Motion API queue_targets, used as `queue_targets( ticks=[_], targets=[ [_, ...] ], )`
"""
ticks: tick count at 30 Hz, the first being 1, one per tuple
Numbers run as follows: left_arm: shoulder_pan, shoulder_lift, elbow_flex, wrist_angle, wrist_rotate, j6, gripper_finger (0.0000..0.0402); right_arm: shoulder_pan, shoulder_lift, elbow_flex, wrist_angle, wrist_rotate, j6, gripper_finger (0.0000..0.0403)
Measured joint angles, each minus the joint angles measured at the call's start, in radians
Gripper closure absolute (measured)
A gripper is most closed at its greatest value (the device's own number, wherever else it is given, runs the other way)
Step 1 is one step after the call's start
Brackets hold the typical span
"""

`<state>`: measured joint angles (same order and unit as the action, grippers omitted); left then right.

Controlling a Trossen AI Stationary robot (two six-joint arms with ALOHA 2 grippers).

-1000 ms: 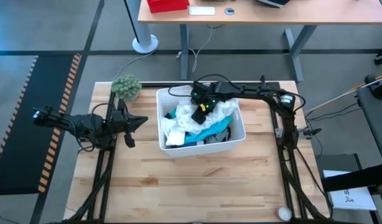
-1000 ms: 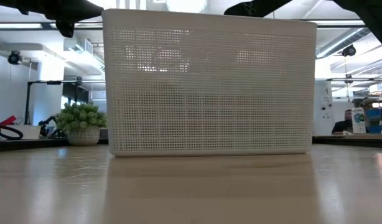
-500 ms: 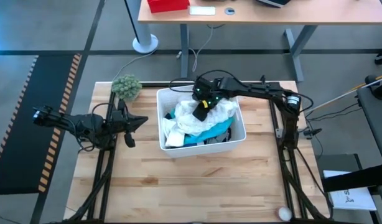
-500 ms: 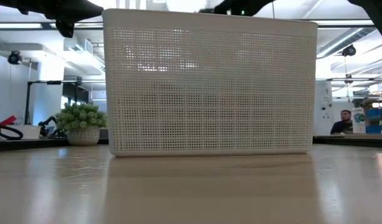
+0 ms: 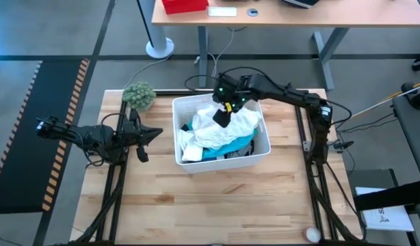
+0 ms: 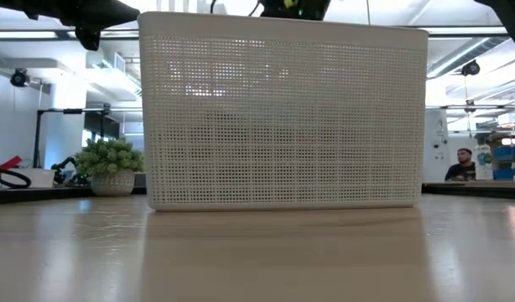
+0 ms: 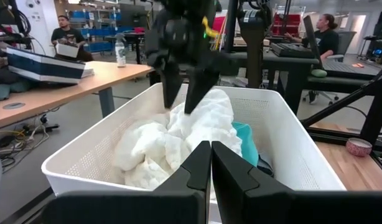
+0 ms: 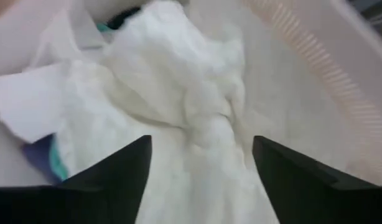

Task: Sort clothes
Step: Move the white bin to the top of the table

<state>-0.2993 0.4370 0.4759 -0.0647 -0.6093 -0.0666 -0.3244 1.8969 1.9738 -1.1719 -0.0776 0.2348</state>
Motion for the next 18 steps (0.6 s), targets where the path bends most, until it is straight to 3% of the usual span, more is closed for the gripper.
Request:
queue_targets(
  ticks=[5,9,12,18],
  targets=[
    [0.0,-0.001,0.0,0.0,0.001,0.002,0.0402,0.0,0.0,0.122,-0.089,0.001,-0.059,0.0115],
    [0.0,-0.002,0.0,0.0,0.001,0.005,0.0402,0.01,-0.002,0.209,-0.175,0.009,-0.122,0.0145],
    [0.0,-0.005,0.0,-0.001,0.011,0.005,0.0402,0.041,-0.002,0.253,-0.273,0.074,-0.198,0.0205],
    [-0.001,-0.025,0.0,-0.006,0.027,0.023,0.0402,0.109,-0.056,0.235,-0.335,0.208,-0.287,0.0377]
  ],
)
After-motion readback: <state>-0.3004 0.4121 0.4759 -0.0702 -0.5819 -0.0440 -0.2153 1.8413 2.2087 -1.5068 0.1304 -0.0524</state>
